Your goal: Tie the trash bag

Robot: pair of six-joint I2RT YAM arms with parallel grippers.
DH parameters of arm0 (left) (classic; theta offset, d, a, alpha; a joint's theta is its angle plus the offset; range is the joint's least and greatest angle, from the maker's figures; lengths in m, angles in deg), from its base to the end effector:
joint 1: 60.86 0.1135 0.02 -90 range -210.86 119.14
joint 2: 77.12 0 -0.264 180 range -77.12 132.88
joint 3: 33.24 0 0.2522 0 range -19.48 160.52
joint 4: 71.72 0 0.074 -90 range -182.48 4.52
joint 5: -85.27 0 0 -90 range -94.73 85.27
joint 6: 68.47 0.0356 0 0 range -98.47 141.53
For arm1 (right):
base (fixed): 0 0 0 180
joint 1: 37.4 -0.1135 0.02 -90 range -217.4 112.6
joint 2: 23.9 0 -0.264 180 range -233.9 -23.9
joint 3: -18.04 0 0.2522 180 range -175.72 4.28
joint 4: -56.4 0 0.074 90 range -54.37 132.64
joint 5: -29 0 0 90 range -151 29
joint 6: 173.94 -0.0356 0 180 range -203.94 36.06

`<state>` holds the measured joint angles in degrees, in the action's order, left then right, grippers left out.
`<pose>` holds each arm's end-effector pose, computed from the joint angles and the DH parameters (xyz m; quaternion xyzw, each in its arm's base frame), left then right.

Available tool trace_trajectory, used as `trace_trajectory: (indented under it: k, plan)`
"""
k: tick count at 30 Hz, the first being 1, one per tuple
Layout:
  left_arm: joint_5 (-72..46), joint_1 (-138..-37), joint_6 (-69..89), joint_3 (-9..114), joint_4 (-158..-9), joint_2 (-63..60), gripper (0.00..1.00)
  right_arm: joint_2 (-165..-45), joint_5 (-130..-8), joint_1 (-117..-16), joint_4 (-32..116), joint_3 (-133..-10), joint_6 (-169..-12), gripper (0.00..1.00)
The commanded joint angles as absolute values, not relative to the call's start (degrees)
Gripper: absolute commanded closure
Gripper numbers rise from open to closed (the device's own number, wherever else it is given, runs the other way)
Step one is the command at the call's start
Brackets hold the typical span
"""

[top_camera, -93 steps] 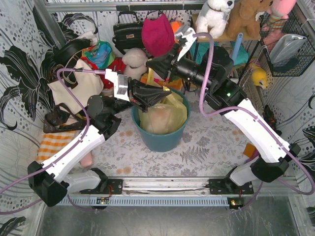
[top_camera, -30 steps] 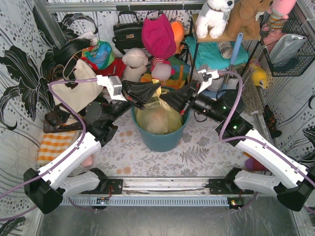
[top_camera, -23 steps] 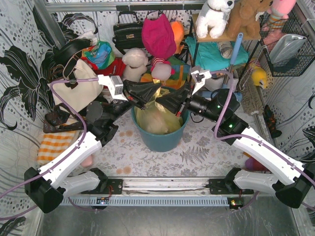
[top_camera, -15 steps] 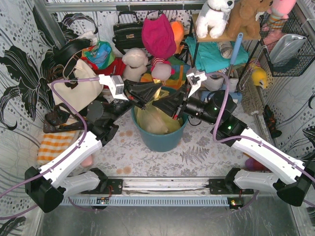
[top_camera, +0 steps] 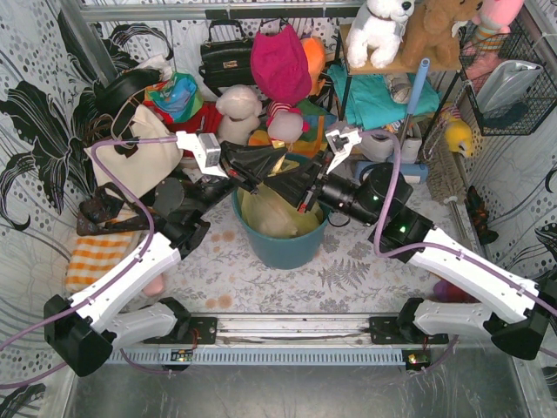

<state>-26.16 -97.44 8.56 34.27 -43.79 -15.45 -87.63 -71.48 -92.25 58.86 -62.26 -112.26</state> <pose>0.1807 -0.1503 0.4311 0.2552 0.4197 -0.4427 0.7501 0.1374 0.2064 0.4577 -0.2050 0.5456 0.5778 0.5713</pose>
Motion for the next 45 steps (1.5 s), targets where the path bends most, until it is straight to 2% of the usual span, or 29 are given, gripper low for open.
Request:
trace_trajectory:
  k: [1,12,25,38,45]
  plan:
    - [-26.2,-97.08,9.14,35.36,-42.38,-15.22,1.0,-88.06,-63.13,-94.5,59.44,-62.56,-112.4,1.0]
    - [-26.3,-97.08,9.22,35.36,-42.69,-15.47,1.0,-90.51,-47.76,-99.05,62.93,-60.48,-108.52,1.0]
    - [-26.51,-97.08,9.83,35.8,-43.85,-15.86,1.0,-95.45,-36.52,-104.53,62.67,-62.81,-103.48,1.0]
    - [-25.54,-96.97,10.41,35.84,-44.43,-16.42,1.0,-92.66,-39.57,-104.75,62.22,-59.87,-104.2,1.0]
    - [-25.68,-96.99,10.19,35.34,-44.16,-16.5,1.0,-94.54,-31.64,-104.77,62.08,-59.63,-104.68,1.0]
